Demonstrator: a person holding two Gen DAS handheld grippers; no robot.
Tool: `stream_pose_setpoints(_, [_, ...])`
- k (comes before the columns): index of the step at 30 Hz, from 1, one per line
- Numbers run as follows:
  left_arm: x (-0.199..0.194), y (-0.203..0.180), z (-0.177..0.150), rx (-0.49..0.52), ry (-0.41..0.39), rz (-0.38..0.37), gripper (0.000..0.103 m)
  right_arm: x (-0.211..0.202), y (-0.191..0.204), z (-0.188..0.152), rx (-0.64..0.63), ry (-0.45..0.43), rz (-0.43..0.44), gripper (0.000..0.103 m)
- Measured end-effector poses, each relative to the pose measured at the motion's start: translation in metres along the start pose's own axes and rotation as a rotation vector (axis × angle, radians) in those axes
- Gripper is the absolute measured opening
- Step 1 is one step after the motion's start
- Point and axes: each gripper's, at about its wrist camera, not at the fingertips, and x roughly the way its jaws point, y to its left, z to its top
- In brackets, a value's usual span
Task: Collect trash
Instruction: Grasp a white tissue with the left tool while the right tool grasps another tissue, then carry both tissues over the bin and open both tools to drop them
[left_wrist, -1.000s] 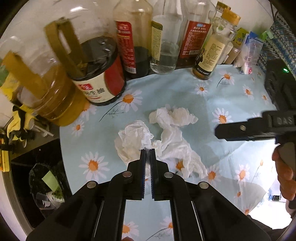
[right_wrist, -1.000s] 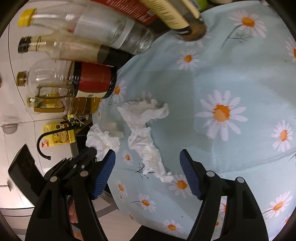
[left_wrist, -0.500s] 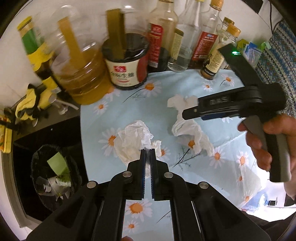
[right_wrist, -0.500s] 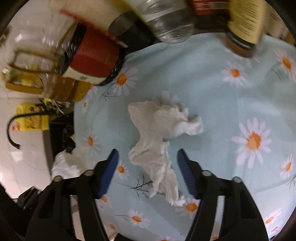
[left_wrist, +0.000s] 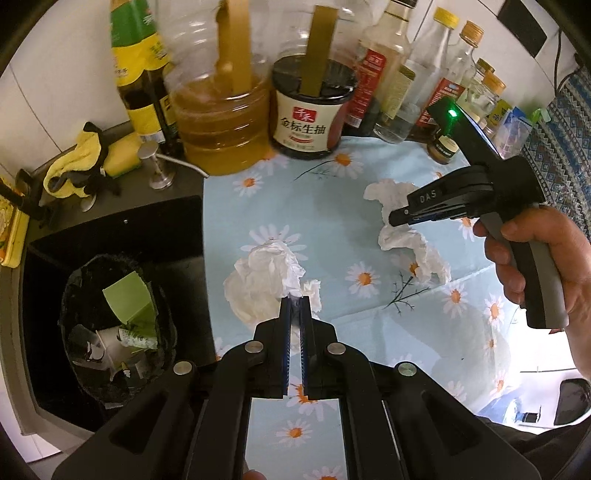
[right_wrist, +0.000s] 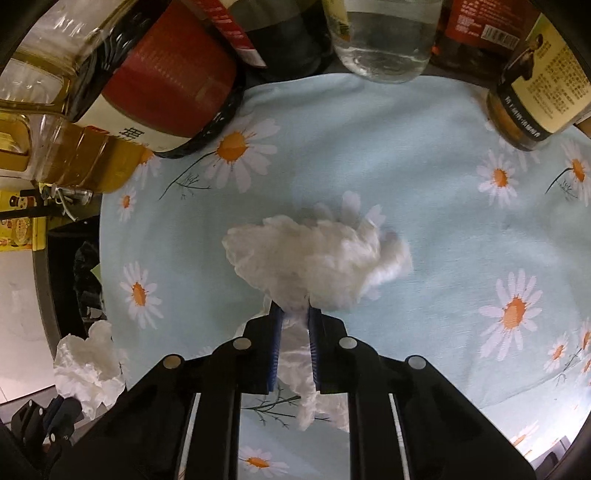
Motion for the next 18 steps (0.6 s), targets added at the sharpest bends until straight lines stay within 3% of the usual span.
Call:
stream_pose_setpoints(9, [0.000,0.017,-0.005,0.003,-0.009,-0.034,0.003,-0.016,0.024,-0.024,-0.021,0.006,0.064,0.012])
stream_pose_setpoints(18, [-0.010,0.042,-0.022,-0.007,-0.026,-0.044,0.003,-0.039,0.072,-0.045,-0.091,-0.018,0.114,0.012])
